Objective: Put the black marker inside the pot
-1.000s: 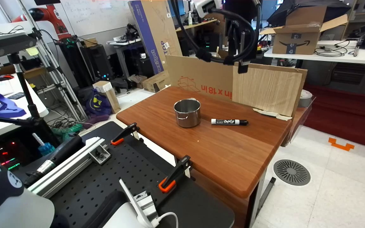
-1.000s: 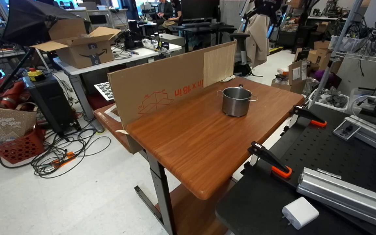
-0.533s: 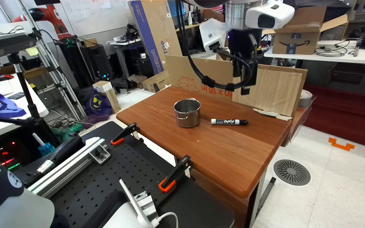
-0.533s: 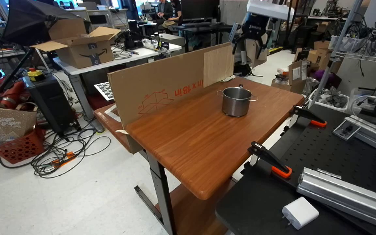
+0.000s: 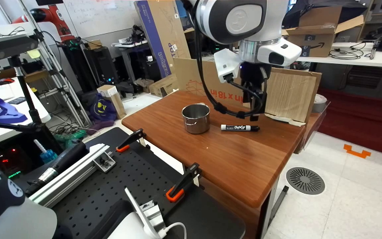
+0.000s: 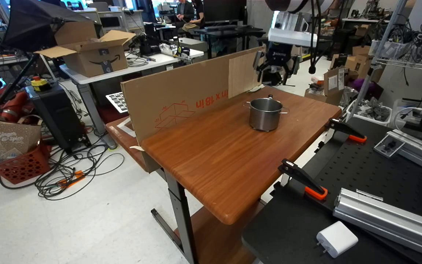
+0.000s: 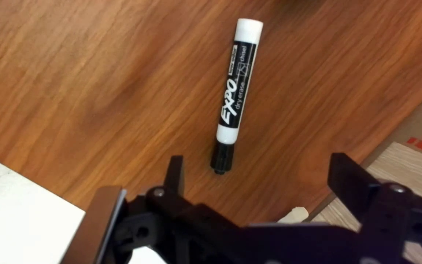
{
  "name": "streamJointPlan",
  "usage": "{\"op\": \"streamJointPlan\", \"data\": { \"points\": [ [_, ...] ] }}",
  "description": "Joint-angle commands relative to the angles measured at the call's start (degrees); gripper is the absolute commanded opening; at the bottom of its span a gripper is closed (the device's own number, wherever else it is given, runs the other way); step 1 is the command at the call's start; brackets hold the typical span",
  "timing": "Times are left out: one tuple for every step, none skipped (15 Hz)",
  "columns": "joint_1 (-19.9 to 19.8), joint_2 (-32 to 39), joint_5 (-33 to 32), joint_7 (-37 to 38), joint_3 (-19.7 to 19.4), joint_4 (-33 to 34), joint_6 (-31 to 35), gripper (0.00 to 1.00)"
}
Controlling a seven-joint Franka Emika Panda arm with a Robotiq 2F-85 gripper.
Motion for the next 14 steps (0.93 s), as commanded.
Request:
{"op": "streamJointPlan", "data": {
  "points": [
    [-0.91, 2.95, 0.34, 0.69, 0.83, 2.41, 0.33, 1.0],
    [-0.9, 3.66, 0.27, 0.86, 0.75, 2.77, 0.33, 1.0],
    [-0.92, 4.36, 0.23, 1.03, 0.69, 3.19, 0.18, 1.0],
    [-0.94, 4.95, 0.19, 1.25, 0.62, 3.55, 0.04, 1.0],
    [-0.99, 5.67, 0.17, 1.42, 0.6, 4.01, -0.1, 1.0],
    [-1.0, 6.23, 0.13, 1.63, 0.54, 4.34, -0.2, 1.0],
    [-1.04, 6.91, 0.09, 1.8, 0.5, 4.78, -0.32, 1.0],
    [-1.05, 7.52, 0.05, 2.01, 0.43, 5.13, -0.4, 1.0],
    [-1.06, 8.1, 0.01, 2.18, 0.38, 5.55, -0.47, 1.0],
    [-1.07, 8.68, -0.02, 2.4, 0.34, 5.94, -0.59, 1.0],
    [-0.97, 9.18, -0.17, 2.7, 0.18, 6.31, -0.63, 1.0],
    [-0.76, 9.66, -0.47, 3.04, -0.06, 6.6, -0.65, 1.0],
    [-0.6, 9.97, -0.73, 3.27, -0.26, 6.82, -0.64, 0.75],
    [-0.41, 10.21, -0.96, 3.48, -0.44, 6.93, -0.43, 0.74]
  ]
}}
